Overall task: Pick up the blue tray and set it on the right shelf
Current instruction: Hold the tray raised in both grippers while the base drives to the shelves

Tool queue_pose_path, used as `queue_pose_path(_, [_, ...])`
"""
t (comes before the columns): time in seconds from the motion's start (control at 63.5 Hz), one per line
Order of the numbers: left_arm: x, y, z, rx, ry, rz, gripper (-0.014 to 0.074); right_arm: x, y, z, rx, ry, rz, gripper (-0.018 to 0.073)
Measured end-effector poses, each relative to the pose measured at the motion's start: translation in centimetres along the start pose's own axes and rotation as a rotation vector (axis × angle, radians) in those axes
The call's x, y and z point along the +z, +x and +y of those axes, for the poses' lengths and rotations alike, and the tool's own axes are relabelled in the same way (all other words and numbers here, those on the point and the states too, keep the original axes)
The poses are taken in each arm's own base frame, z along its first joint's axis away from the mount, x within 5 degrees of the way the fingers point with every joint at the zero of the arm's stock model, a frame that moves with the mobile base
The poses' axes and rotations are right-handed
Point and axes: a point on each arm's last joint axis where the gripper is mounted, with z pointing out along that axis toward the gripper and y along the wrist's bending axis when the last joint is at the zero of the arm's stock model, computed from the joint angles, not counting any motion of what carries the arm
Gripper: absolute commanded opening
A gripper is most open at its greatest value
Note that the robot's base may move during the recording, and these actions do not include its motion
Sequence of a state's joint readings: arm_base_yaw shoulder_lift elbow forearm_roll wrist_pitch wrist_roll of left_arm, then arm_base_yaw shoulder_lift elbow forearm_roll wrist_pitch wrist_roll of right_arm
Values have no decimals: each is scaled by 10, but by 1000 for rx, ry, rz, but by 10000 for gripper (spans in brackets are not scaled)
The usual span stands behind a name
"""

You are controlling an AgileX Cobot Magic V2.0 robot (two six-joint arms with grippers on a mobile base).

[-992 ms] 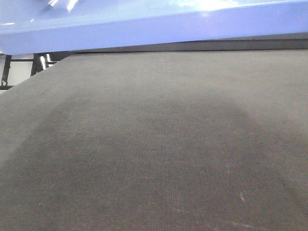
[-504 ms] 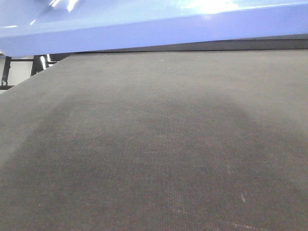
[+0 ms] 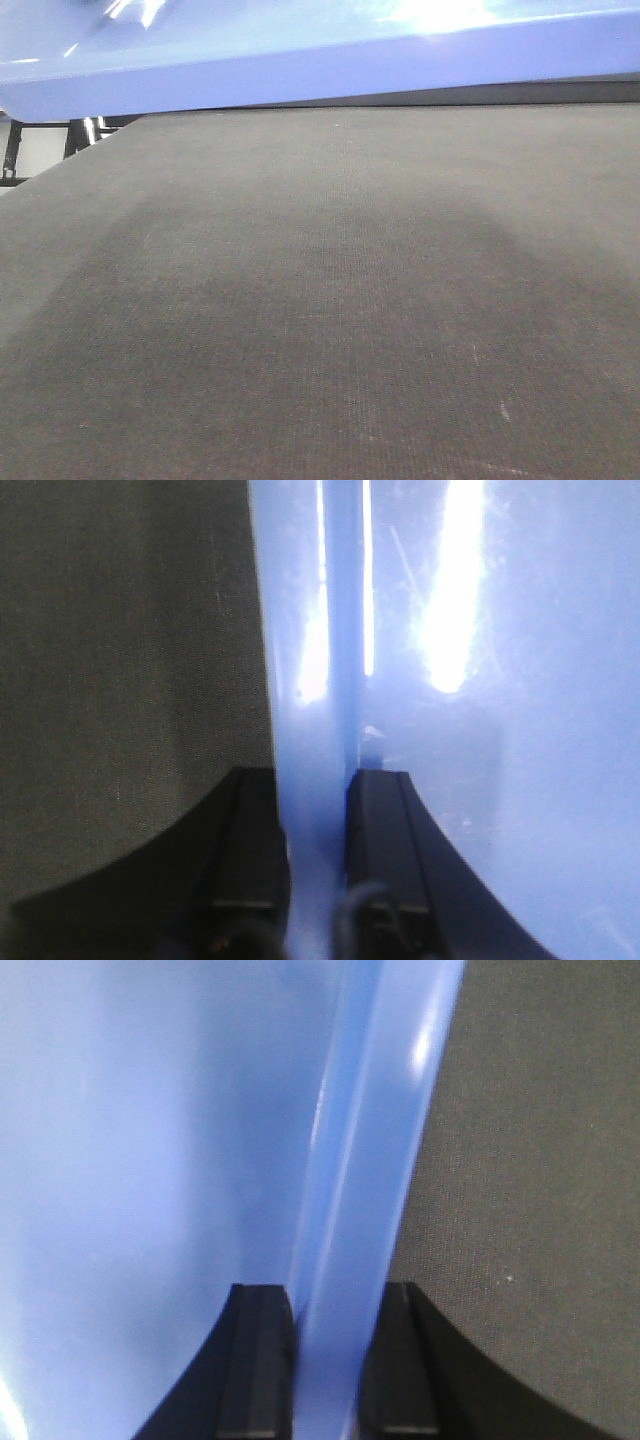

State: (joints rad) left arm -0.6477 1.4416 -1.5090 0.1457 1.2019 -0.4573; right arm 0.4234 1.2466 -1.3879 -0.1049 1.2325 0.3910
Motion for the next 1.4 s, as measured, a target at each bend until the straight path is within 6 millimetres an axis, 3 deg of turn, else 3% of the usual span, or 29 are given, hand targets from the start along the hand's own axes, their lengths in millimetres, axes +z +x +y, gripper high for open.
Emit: queue_pose_path(1.402, [2,1,-2,-8,19,15,-48,0,-1,-1,-5,11,-8,57])
